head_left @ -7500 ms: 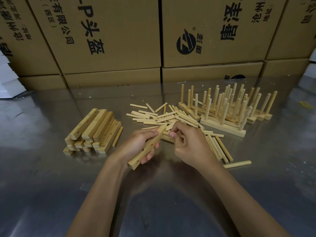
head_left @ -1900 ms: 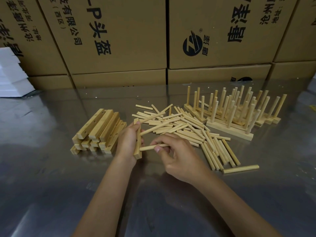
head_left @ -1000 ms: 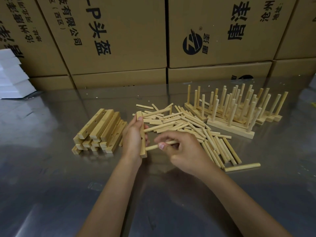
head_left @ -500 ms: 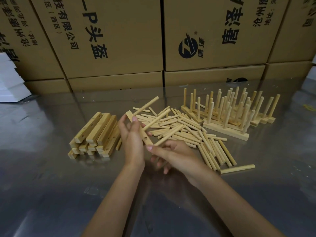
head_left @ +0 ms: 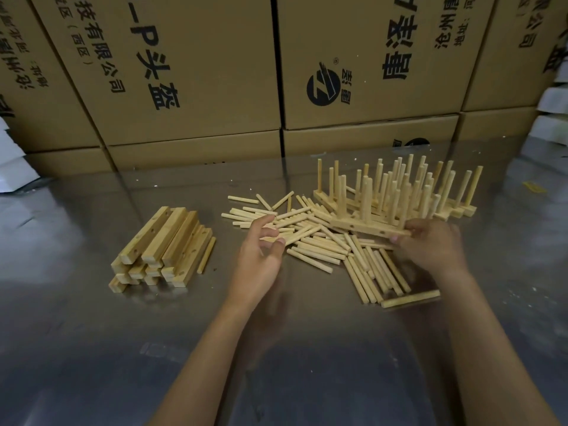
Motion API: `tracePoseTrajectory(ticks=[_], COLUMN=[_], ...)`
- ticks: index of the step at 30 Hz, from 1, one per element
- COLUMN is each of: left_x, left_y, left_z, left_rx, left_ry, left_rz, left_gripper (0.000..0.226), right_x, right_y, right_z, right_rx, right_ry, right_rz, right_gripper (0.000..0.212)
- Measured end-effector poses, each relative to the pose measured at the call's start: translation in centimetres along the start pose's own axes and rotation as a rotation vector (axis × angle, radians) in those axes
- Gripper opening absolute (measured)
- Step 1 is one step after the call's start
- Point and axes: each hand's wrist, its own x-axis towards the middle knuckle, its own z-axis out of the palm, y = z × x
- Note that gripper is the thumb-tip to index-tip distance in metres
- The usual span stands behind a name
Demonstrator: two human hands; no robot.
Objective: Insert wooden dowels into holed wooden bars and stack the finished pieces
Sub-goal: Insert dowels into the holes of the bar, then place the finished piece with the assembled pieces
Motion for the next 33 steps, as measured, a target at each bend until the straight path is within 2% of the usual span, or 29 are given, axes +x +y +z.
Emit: tracePoseTrajectory(ticks=[2, 6, 11, 22, 26, 33], left_x=[0.1, 0.1, 0.2, 0.4, 0.5, 0.6], left_y=[-0.1, -0.2, -0.4, -0.8, -0.8, -0.9], left_z=[-0.1, -0.2, -0.3, -0.5, -0.6, -0.7], left_rx=[0.026, 0.060, 0.128, 0.181, 0.183, 0.204], left_ry=[-0.003, -0.009, -0.015, -0.016, -0.013, -0.006], left_rz=[0.002, 0.024, 0.038, 0.045, 0.042, 0.049], left_gripper=[0.037, 0.037, 0.037, 0.037, 0.037, 0.038], right_x=[0.3, 0.3, 0.2, 0.7, 1.1, 1.1], right_y=[0.6, 0.7, 1.0, 1.7, 2.1, 2.0], right_z=[-0.5, -1.2, -1.7, -0.9, -1.3, -1.5], right_rx=[-0.109, -0.135, -0.171, -0.097, -0.081, -0.191], right_ry=[0.028, 0.075, 0.075, 0.067, 0.031, 0.002], right_rz=[0.073, 0.185, 0.258, 0.156, 0.179, 0.169], right_gripper=[0.037, 0.024, 0.030, 0.038, 0.039, 0.022])
